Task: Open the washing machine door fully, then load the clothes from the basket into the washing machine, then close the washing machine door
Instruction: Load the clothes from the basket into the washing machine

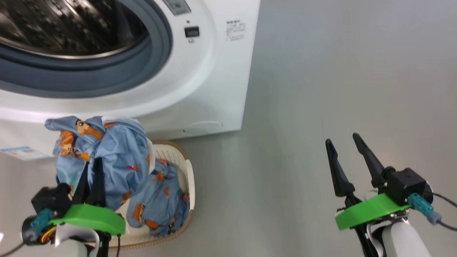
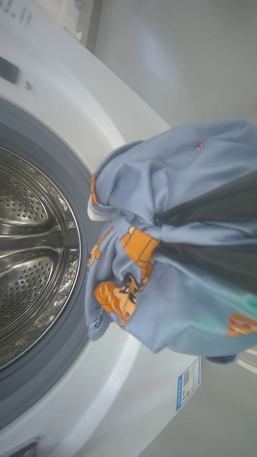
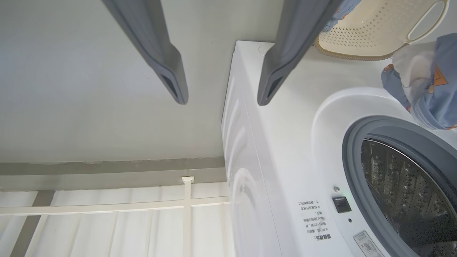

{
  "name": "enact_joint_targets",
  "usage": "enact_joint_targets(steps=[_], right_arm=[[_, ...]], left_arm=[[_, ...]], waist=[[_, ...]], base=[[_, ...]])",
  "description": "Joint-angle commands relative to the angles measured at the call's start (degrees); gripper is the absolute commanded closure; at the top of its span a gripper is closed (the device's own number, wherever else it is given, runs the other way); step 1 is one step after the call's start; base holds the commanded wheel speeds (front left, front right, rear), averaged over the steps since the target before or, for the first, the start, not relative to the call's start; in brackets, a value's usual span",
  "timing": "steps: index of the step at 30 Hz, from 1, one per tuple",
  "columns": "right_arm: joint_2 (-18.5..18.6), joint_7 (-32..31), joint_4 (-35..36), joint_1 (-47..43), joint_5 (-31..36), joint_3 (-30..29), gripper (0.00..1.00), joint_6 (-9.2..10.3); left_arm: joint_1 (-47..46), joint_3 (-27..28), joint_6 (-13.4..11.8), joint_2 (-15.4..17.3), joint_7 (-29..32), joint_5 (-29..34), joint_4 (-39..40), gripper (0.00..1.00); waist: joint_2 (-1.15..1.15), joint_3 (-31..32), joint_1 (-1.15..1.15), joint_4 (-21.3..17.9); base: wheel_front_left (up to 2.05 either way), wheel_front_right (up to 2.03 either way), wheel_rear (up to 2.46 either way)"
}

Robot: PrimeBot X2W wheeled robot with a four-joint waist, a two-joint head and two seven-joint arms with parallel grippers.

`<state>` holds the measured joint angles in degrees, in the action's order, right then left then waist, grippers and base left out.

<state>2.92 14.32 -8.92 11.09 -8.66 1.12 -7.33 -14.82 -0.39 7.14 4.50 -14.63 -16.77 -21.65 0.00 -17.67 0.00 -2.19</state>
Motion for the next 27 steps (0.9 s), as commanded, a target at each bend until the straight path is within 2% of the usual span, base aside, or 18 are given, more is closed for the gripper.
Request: enact_joint_targets(steps=[1, 13, 27], right_arm=[[-0.04, 0.68, 1.27, -1.37, 0.48, 1.2, 0.0, -0.16], [-0.04, 0.68, 1.27, -4.41, 0.53, 0.69, 0.0, -0.16], [-0.04, 0.68, 1.33, -8.23, 1.22, 0.31, 0.0, -0.16]], left_arm=[[0.89, 2.21, 0.16, 0.93, -0.37, 0.88, 2.3, 1.0], [7.74, 4.04, 0.33, -0.8, -0.37, 3.63, 14.03, 1.0], [14.68, 5.54, 0.34, -1.54, -0.37, 4.09, 19.19, 1.0]], waist=[[0.0, 3.31, 0.0, 1.1], [0.0, 10.45, 0.0, 1.77], [0.0, 17.14, 0.0, 0.47]], base=[[0.0, 0.0, 0.0], [0.0, 0.0, 0.0], [0.0, 0.0, 0.0]])
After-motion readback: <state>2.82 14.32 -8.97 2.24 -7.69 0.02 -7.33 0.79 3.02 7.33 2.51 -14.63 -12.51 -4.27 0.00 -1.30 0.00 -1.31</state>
